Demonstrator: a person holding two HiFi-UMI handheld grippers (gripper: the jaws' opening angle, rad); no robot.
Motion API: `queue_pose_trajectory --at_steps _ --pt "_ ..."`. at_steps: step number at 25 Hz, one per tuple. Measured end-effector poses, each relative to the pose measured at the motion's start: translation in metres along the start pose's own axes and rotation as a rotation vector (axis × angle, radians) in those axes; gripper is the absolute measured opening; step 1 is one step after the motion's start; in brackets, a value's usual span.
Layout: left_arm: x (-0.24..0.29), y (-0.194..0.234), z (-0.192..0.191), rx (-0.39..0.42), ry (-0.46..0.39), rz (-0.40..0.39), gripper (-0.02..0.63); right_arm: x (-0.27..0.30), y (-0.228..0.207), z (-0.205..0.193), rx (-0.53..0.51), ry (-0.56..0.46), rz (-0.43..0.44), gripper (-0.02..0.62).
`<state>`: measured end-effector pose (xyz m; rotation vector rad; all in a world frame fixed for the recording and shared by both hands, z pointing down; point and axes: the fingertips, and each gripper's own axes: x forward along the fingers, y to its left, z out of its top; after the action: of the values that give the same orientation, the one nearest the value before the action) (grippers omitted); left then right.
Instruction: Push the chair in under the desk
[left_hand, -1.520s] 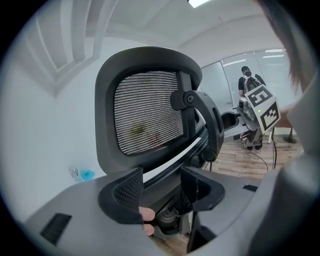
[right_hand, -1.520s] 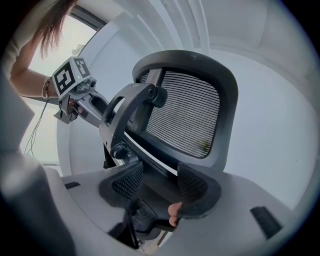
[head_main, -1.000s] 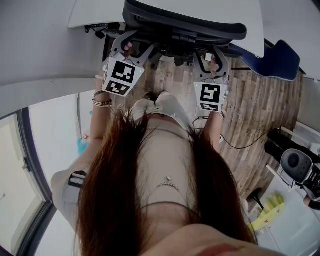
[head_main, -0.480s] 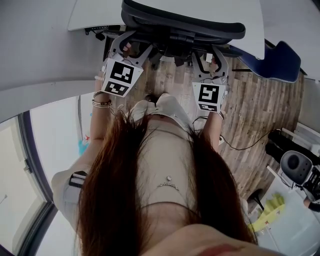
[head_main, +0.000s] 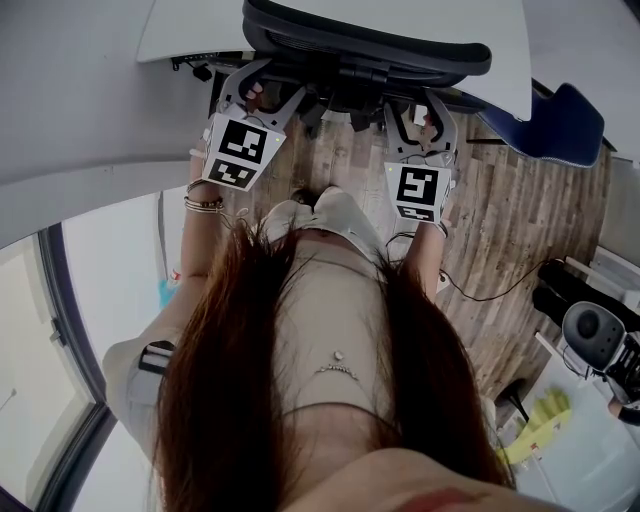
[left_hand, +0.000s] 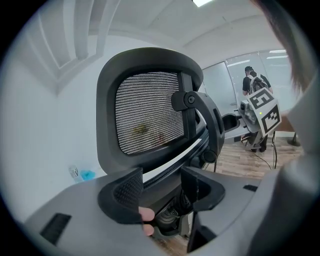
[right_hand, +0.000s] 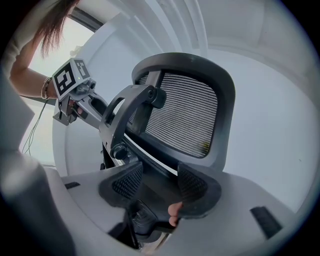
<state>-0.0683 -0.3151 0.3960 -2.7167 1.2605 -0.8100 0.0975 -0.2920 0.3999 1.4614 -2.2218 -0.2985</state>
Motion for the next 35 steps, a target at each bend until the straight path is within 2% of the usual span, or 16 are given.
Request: queue_pose_trajectory --at_steps 9,14,18,22,29,35 --pt "0.005 0.005 0.002 -0.006 0.004 0.005 0.229 0.002 -0.006 -0.007 0.009 0.039 -0.022 0.23" --pt "0.018 0.015 0.003 -0.009 0.012 0.006 0.229 0.021 -0.008 0.001 0.001 -0.005 -0.001 0.23" --pt "0.025 0.022 0.007 -0.013 0.018 0.002 0.23 0.027 -0.016 -0.006 0.012 0.041 -0.015 0.23" --pt "0.025 0.021 0.005 -0.014 0.014 0.004 0.23 0.028 -0.013 0.001 0.002 -0.005 0.0 0.23" --pt "0.026 0.022 0.005 -0.013 0.016 0.007 0.23 0.028 -0.016 -0.005 0.005 0.025 -0.013 0.23" --pt "0.029 0.023 0.005 -0.013 0.018 0.008 0.23 0.032 -0.015 -0.002 -0.001 -0.003 -0.005 0.23"
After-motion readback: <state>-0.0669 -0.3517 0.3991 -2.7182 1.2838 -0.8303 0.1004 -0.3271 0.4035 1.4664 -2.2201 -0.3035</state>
